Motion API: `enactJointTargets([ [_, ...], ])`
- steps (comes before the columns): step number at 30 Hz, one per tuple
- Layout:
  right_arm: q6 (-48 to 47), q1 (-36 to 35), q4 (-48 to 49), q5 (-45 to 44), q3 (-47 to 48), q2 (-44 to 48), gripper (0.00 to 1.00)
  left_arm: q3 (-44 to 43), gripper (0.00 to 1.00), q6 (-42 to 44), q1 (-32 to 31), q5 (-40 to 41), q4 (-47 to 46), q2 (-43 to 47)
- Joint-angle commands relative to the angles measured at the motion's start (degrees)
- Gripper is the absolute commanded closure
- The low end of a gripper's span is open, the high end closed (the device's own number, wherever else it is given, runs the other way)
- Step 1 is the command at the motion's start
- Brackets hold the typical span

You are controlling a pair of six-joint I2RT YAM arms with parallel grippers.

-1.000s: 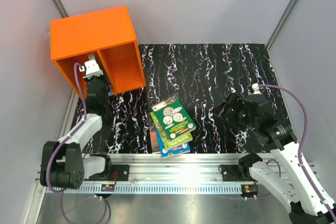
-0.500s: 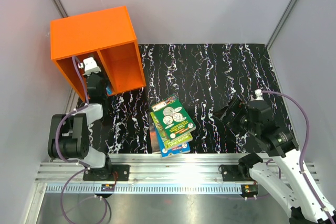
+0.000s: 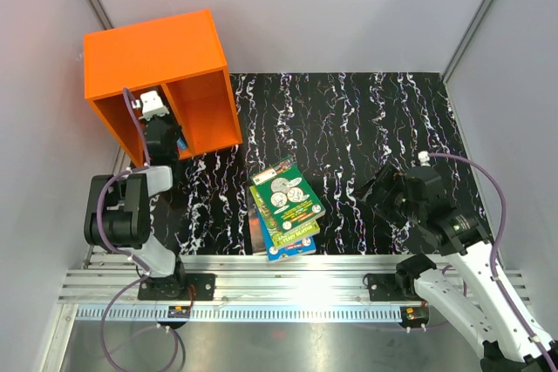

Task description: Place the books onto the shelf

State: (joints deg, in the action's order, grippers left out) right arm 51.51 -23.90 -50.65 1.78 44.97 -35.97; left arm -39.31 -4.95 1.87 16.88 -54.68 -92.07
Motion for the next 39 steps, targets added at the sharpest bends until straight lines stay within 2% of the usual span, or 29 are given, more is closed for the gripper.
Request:
enactJointTargets([
  [1, 0.79, -0.09, 2.92, 0.41, 0.21, -0.86, 0.04, -2.61, 0.68, 0.9, -0.2, -6.15, -4.4, 3.38],
  [2, 0.88, -0.09, 3.1, 0.5, -0.06, -1.03, 0.05, -3.14, 0.59, 1.34, -0.2, -6.94, -1.6, 4.09],
  [6, 2.11, -0.09, 4.16, 1.03, -0.94, -0.86, 0.05, -3.05, 0.41, 1.96, -0.2, -7.3, 2.11, 7.34],
  [9, 2.81, -0.09, 5.21, 1.03, -1.46, -0.69, 0.05, -3.05, 0.32, 2.31, -0.2, -7.57, 4.75, 9.36],
  [16, 3.25, -0.09, 6.62, 1.56, -2.52, -0.86, 0.05, -0.77, 0.29, 0.38, -0.2, -7.92, 9.05, 14.9],
  [22, 3.69, -0.18, 7.85, 1.56, -3.48, -0.77, 0.05, 0.9, 0.27, -4.18, -0.29, -9.24, 16.96, 22.89],
  [29, 3.6, -0.09, 10.13, 1.91, -5.51, -0.95, 0.06, 0.81, 0.19, -7.7, -4.5, -4.14, 30.39, 30.62],
  [32, 2.81, -0.09, 11.19, 1.65, -5.77, -1.73, 0.06, 1.52, 0.11, -12.44, -5.47, -2.47, 38.22, 36.51],
  [33, 2.03, -0.09, 12.32, 1.39, -5.77, -2.17, 0.06, 1.86, 0.05, -14.28, -5.82, -2.21, 40.33, 37.92],
  [34, 1.5, -0.09, 12.94, 1.3, -5.68, -2.53, 0.06, 2.3, 0.05, -15.25, -6.26, -1.68, 44.26, 40.02],
  [36, -0.6, -0.09, 16.18, 2.25, -5.77, -4.54, 0.06, 3.1, 0.01, -17.71, -7.58, -1.24, 48.15, 45.64],
  [39, -4.29, -0.09, 22.06, 7.42, -5.77, -10.6, 0.07, 3.36, 0.01, -23.67, -10.03, -1.24, 57.81, 51.89],
])
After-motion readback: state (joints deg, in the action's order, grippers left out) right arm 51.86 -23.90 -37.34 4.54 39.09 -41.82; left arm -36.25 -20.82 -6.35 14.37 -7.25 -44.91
